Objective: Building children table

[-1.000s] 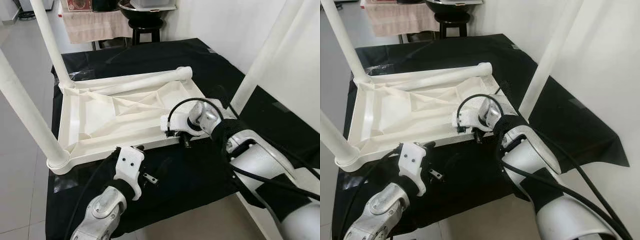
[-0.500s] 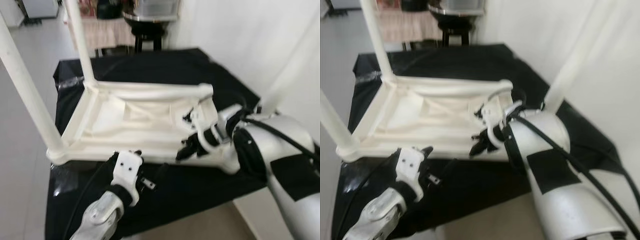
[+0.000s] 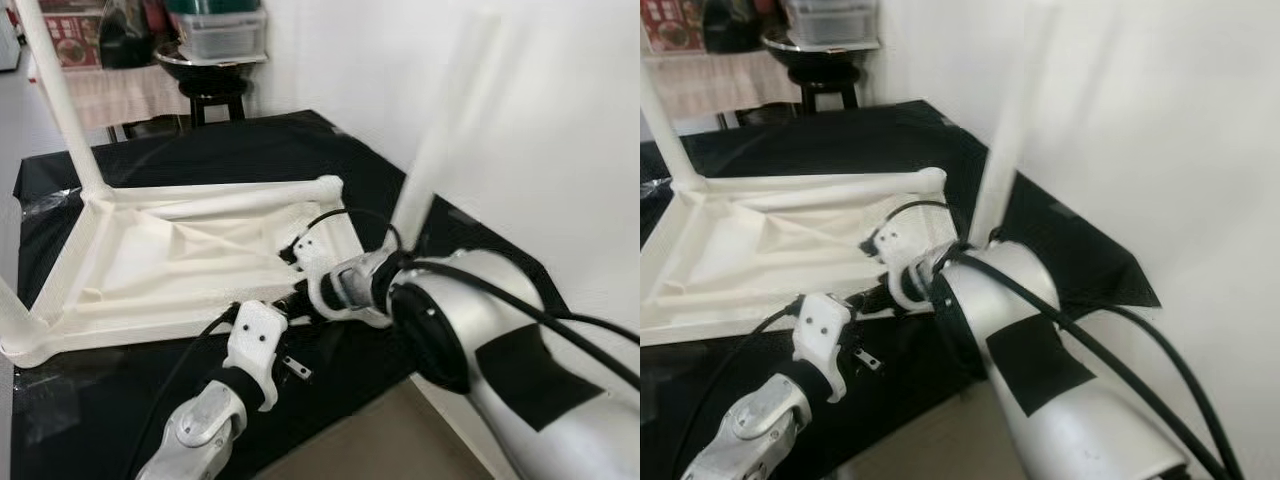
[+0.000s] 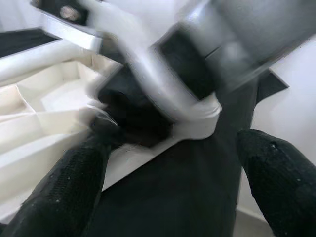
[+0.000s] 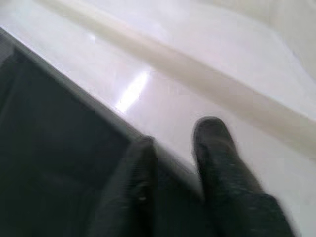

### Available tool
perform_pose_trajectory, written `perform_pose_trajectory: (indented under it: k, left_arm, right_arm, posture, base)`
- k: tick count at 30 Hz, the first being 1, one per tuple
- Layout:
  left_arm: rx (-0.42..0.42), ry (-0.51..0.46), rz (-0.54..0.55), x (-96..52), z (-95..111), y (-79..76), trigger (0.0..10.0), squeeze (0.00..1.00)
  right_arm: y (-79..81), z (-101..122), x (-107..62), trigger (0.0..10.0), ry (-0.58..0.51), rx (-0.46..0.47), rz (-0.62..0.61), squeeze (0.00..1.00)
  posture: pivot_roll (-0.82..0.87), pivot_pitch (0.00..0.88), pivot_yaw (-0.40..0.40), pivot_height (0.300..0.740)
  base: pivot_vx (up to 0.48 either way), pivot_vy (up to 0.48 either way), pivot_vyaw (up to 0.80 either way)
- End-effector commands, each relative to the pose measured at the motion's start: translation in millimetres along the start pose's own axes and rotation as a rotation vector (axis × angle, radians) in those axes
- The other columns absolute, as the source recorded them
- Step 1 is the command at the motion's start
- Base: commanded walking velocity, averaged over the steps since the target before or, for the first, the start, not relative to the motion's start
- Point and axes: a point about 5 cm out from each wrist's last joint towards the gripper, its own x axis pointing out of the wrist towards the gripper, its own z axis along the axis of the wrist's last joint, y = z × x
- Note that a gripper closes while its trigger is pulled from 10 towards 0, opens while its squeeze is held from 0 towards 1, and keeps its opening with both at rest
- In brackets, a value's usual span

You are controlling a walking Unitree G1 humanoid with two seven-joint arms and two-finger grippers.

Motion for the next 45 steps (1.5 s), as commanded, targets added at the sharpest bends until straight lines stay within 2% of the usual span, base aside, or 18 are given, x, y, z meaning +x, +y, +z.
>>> perform_pose_trajectory:
  k: [1, 9, 10, 12, 13, 16, 18, 19, 20, 24, 25, 26, 29, 31, 38, 40, 43, 45]
  left_arm:
    - [0.022, 0.01, 0.043, -3.6, -1, 8.4, 10.0, 0.0]
    - [0.037, -0.005, 0.224, -12.7, -1, 31.6, 10.0, 0.0]
    - [0.036, -0.008, 0.259, -15.6, -1, 36.2, 10.0, 0.0]
    - [0.036, -0.008, 0.259, -15.6, -1, 36.2, 10.0, 0.0]
    - [0.04, -0.011, 0.304, -19.0, 0, 42.3, 10.0, 0.0]
    - [0.059, -0.012, 0.433, -27.7, 0, 59.4, 10.0, 0.0]
    - [0.059, -0.012, 0.433, -27.7, 0, 59.4, 10.0, 0.0]
    - [0.069, -0.006, 0.499, -32.3, -1, 68.4, 10.0, 0.0]
    - [0.084, 0.005, 0.563, -37.3, -2, 77.1, 10.0, 0.0]
    - [0.098, 0.013, 0.608, -41.4, -3, 83.6, 10.0, 0.0]
    - [0.108, 0.015, 0.645, -44.7, -3, 88.4, 10.0, 0.0]
    - [0.115, 0.014, 0.662, -46.4, -2, 91.2, 10.0, 0.0]
    - [0.12, 0.012, 0.67, -46.8, -2, 93.1, 10.0, 0.0]
    - [0.122, 0.007, 0.671, -46.3, -1, 95.1, 10.0, 0.0]
    - [0.127, -0.005, 0.657, -45.3, 3, 95.2, 10.0, 0.0]
    - [0.127, -0.006, 0.656, -45.7, 3, 95.1, 10.0, 0.0]
    - [0.126, -0.01, 0.659, -45.9, 3, 94.5, 10.0, 0.0]
    - [0.125, -0.013, 0.659, -45.6, 3, 94.4, 10.0, 0.0]
  right_arm:
    - [2.4, 16, -1.8, 10.0, -0.065, -0.008, 0.013, 1.0]
    - [6.8, 22, -20.0, 10.0, -0.254, -0.057, 0.117, 1.0]
    - [2.0, 20, -23.4, 10.0, -0.282, -0.092, 0.132, 0.36]
    - [2.0, 20, -23.4, 10.0, -0.282, -0.092, 0.132, 0.36]
    - [-27.2, 22, -21.6, 10.0, -0.373, -0.129, 0.077, 0.0]
    - [-49.3, 13, -47.6, 10.0, -0.505, -0.201, 0.047, 0.0]
    - [-49.3, 13, -47.6, 10.0, -0.505, -0.201, 0.047, 0.0]
    - [-51.0, 4, -67.3, 10.0, -0.546, -0.218, 0.078, 0.0]
    - [-79.6, -5, -79.1, 10.0, -0.518, -0.232, 0.1, 0.0]
    - [-87.5, -17, -94.9, 10.0, -0.484, -0.253, 0.178, 0.0]
    - [-82.8, -28, -110.5, 10.0, -0.462, -0.265, 0.271, 0.0]
    - [-102.2, -37, -121.6, 10.0, -0.485, -0.304, 0.234, 0.0]
    - [-102.5, -41, -133.1, 10.0, -0.504, -0.333, 0.212, 0.0]
    - [-74.6, -46, -143.8, 10.0, -0.517, -0.364, 0.267, 0.0]
    - [-87.4, -74, -175.9, 10.0, -0.293, -0.401, 0.284, 0.0]
    - [-98.6, -76, -182.3, 10.0, -0.249, -0.414, 0.226, 0.0]
    - [-145.1, -65, -199.7, 10.0, -0.187, -0.393, -0.079, 0.0]
    - [-156.4, -61, -206.5, 10.0, -0.166, -0.39, -0.186, 0.0]
  posture:
    - [-0.04, 0.056, -0.058, 0.74]
    - [-0.04, 0.052, -0.054, 0.74]
    - [-0.04, 0.051, -0.048, 0.74]
    - [-0.04, 0.051, -0.048, 0.74]
    - [-0.04, 0.051, -0.048, 0.74]
    - [-0.04, 0.049, -0.046, 0.74]
    - [-0.04, 0.049, -0.046, 0.74]
    - [-0.04, 0.049, -0.046, 0.74]
    - [-0.05, 0.051, -0.04, 0.74]
    - [-0.05, 0.054, -0.036, 0.74]
    - [-0.05, 0.055, -0.033, 0.74]
    - [-0.06, 0.056, -0.029, 0.74]
    - [-0.06, 0.057, -0.028, 0.74]
    - [-0.06, 0.056, -0.027, 0.74]
    - [-0.04, 0.059, -0.032, 0.74]
    - [-0.04, 0.059, -0.032, 0.74]
    - [-0.04, 0.059, -0.035, 0.74]
    - [-0.03, 0.057, -0.036, 0.74]
  base:
    - [0.0, 0.0, 0.0]
    - [0.0, 0.0, 0.0]
    - [0.0, 0.0, 0.0]
    - [0.0, 0.0, 0.0]
    - [0.0, 0.0, 0.0]
    - [0.0, 0.0, 0.0]
    - [0.0, 0.0, 0.0]
    - [0.0, 0.0, 0.0]
    - [0.0, 0.0, 0.0]
    - [0.0, 0.0, 0.0]
    - [0.0, 0.0, 0.0]
    - [0.0, 0.0, 0.0]
    - [0.0, 0.0, 0.0]
    - [0.0, 0.0, 0.0]
    - [0.0, 0.0, 0.0]
    - [0.0, 0.0, 0.0]
    - [0.0, 0.0, 0.0]
    - [0.0, 0.0, 0.0]
